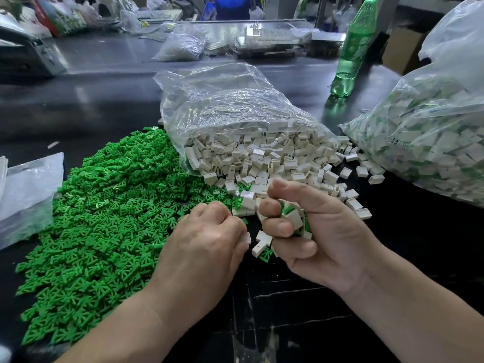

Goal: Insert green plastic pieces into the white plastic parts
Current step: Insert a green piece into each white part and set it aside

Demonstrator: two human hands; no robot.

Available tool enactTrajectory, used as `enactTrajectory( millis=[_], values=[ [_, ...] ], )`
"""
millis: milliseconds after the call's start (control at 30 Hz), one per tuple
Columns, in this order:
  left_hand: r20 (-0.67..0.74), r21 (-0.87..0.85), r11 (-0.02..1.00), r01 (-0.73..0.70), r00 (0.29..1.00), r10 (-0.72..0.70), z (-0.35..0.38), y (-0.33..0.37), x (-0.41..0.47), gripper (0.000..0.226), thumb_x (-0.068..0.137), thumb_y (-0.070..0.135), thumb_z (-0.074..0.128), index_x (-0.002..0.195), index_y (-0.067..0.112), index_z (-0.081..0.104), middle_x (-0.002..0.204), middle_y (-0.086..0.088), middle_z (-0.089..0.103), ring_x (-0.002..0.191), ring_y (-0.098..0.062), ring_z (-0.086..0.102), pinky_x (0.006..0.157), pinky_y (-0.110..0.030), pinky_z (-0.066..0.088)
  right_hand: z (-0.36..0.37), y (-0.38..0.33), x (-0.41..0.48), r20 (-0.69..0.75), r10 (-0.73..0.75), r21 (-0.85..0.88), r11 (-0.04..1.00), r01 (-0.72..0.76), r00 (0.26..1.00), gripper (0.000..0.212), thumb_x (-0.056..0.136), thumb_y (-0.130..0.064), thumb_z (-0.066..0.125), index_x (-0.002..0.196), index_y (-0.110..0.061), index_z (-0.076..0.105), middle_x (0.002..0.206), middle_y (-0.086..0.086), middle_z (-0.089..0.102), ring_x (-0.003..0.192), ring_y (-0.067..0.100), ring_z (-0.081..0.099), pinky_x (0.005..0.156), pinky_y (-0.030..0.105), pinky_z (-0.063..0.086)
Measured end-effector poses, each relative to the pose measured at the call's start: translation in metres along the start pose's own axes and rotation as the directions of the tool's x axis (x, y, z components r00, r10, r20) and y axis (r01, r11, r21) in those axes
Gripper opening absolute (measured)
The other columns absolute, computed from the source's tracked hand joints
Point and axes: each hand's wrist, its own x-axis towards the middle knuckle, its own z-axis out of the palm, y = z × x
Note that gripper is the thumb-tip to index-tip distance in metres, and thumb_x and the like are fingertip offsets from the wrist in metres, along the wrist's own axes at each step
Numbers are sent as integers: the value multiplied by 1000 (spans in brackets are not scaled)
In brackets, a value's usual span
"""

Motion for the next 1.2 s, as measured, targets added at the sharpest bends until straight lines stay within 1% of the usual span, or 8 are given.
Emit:
enactTrajectory(
  millis=[267,467,567,667,867,1000,1100,1200],
  values=[
    [-202,-433,895,109,956,-214,-22,2,-2,16,88,34,67,104,36,63,95,22,62,90,8,57,77,-2,39,1,4,-1,-106,-19,-286,958,-12,994,21,72,-2,70,70,-20,60,70,3,54,44,10,47,30,16,28],
    [-185,-529,848,15,974,-132,-33,4,-8,28,82,54,62,102,36,66,92,24,63,86,3,62,68,-3,43,6,6,-5,-36,91,-476,874,-97,995,15,79,-32,77,79,-18,69,71,0,52,44,8,43,32,15,27],
    [-207,-454,886,-92,978,-5,-35,4,-6,30,82,52,66,96,26,68,83,26,57,78,7,58,65,-1,38,6,7,-6,-1,150,-524,842,-128,989,33,80,-43,77,79,-15,61,69,0,51,42,7,44,32,14,27],
    [-240,-451,876,-170,969,65,-35,1,-5,36,86,53,63,97,19,70,86,20,60,76,3,59,65,-5,41,6,8,-7,22,174,-502,853,-139,985,23,86,-33,69,74,-16,60,62,-1,52,39,6,44,31,14,28],
    [-260,-450,891,-60,963,-66,-44,-10,-5,30,92,52,53,97,27,69,78,23,63,80,12,60,63,3,38,4,1,-6,127,150,-327,940,-101,981,18,88,-20,61,72,-15,58,62,-3,55,38,3,45,30,14,29],
    [-25,-250,959,136,989,-147,-43,-24,-6,13,90,48,56,89,38,64,80,23,62,77,6,58,59,-9,44,-1,-2,-3,181,94,-210,976,-55,979,11,89,-16,60,79,-13,57,63,-4,58,38,1,48,30,13,31],
    [137,28,993,118,983,-121,-32,-24,-9,32,85,63,44,105,41,57,94,23,54,86,1,51,66,-20,40,-4,0,-1,196,86,-156,986,-55,977,13,82,-15,71,94,-15,66,70,-1,59,40,3,49,30,13,35],
    [171,110,989,99,978,-117,-26,-19,-8,38,84,65,47,111,41,58,96,19,51,92,-5,49,65,-22,30,-5,2,0,245,89,-169,984,-48,965,22,80,-19,78,97,-14,65,75,-1,61,43,3,52,31,13,36]
  ],
)
